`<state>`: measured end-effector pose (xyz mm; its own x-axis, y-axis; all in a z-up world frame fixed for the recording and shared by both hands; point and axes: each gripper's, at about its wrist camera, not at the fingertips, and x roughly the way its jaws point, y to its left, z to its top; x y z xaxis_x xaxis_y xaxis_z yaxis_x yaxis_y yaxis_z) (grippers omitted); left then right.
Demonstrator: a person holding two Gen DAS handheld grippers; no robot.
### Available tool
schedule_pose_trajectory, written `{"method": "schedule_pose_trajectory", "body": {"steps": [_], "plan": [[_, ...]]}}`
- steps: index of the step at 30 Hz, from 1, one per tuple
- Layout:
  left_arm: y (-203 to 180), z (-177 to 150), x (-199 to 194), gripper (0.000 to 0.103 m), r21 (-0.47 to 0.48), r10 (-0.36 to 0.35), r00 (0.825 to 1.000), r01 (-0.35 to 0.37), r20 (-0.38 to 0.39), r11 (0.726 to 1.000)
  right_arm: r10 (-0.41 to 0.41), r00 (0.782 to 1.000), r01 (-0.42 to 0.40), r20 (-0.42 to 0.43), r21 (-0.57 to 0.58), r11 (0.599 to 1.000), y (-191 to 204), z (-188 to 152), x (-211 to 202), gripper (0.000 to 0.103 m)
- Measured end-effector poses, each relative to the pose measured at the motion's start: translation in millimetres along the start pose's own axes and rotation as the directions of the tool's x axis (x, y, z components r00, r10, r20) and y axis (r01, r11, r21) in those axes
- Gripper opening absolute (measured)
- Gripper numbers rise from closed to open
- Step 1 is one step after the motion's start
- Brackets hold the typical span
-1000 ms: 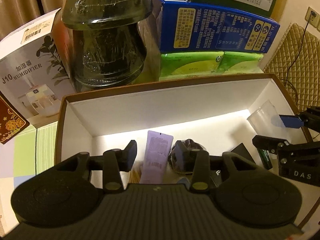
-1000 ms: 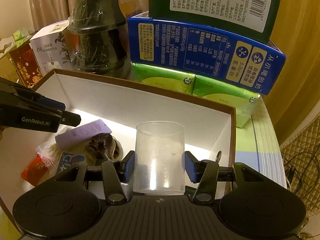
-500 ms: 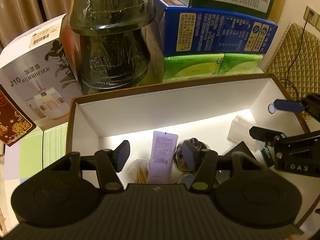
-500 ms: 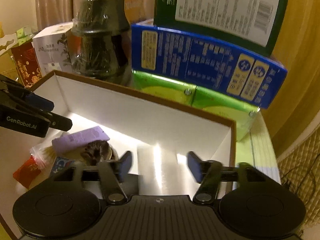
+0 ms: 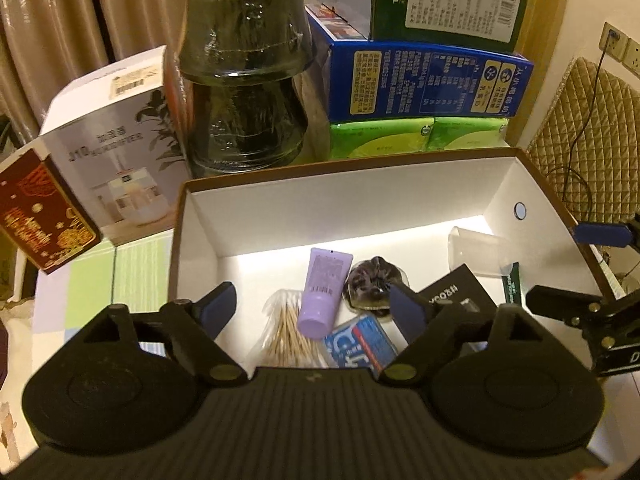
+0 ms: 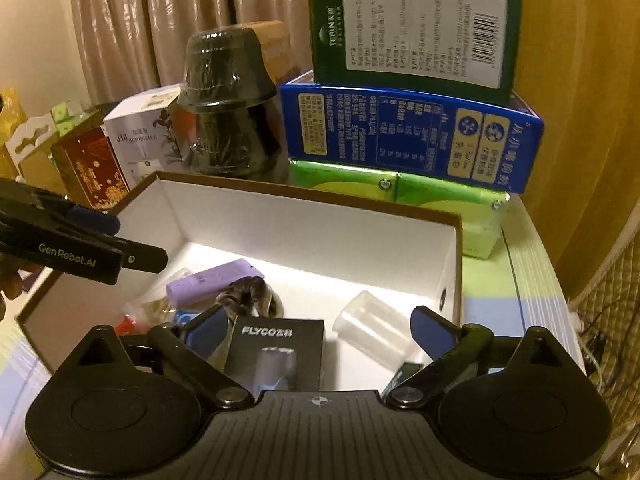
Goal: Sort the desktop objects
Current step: 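Lower the tube into the box and open the left tool while the right tool releases the cup inside, then withdraw both tools from the box back toward the remaining items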
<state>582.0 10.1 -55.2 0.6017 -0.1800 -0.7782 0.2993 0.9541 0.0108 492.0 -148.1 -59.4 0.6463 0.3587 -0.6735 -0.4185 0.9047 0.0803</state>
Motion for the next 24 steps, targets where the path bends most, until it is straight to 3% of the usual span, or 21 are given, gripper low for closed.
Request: {"method": "schedule_pose_trajectory", "body": {"steps": [6,24], "plan": [[-5.5,-14.7,-29.7,0.086,-0.008,0.013,1.000,-0.013,0.012,1.000,0.011,1.000,-0.011,-0.001,0.064,0.998,0.0,-7.1,-24.2,0.101],[-25.6,-61.8,-109.7,0.088,-0.080,0.032,0.998,-0.028,0.048,0.996,0.026,0.999,-0.028,0.024,0.073,0.997,27.4,-27.9,-87.6,0.101]]}}
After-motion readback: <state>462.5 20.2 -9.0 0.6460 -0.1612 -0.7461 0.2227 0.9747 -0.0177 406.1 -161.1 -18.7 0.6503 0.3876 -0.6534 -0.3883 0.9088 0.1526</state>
